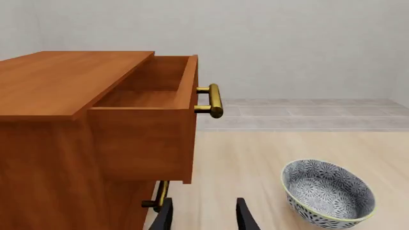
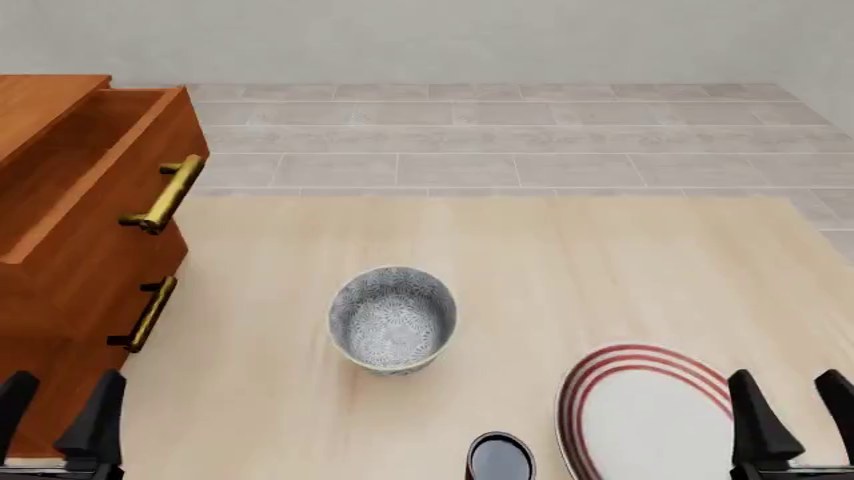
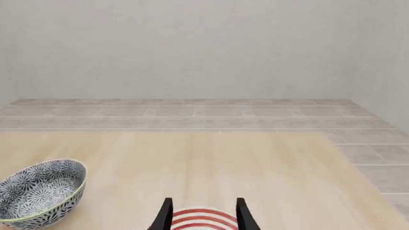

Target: Put the bowl on the plate.

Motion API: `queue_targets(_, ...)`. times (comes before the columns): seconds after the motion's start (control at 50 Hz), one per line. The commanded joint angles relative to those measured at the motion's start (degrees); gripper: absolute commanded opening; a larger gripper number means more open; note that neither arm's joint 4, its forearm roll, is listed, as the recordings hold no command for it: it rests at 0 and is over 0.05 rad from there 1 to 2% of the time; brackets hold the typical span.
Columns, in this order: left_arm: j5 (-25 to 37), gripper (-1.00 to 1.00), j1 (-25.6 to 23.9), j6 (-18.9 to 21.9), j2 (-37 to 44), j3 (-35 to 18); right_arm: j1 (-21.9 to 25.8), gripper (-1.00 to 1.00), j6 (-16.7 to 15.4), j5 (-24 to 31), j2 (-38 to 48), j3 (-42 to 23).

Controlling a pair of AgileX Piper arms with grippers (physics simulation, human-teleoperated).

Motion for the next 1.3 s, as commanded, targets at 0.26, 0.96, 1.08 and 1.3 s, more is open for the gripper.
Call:
queue_targets(0.26, 0.0, 1.0, 0.0, 0.0, 0.0, 0.0, 0.65, 1.0, 0.39, 0.97, -0.12, -0.71)
queue_targets(0.96, 0.0, 1.0, 0.0, 0.0, 0.0, 0.0, 16.62, 1.0, -2.49, -10.77, 40.45, -24.62)
queue_targets(1.08, 0.0, 1.0, 0.0, 0.0, 0.0, 0.0, 20.04, 1.0, -3.83, -11.27, 47.45, -29.21)
queue_targets(1.3, 0.0, 1.0, 0.0, 0.0, 0.0, 0.0, 23.17, 1.0, -6.81, -11.43, 59.38, -35.46)
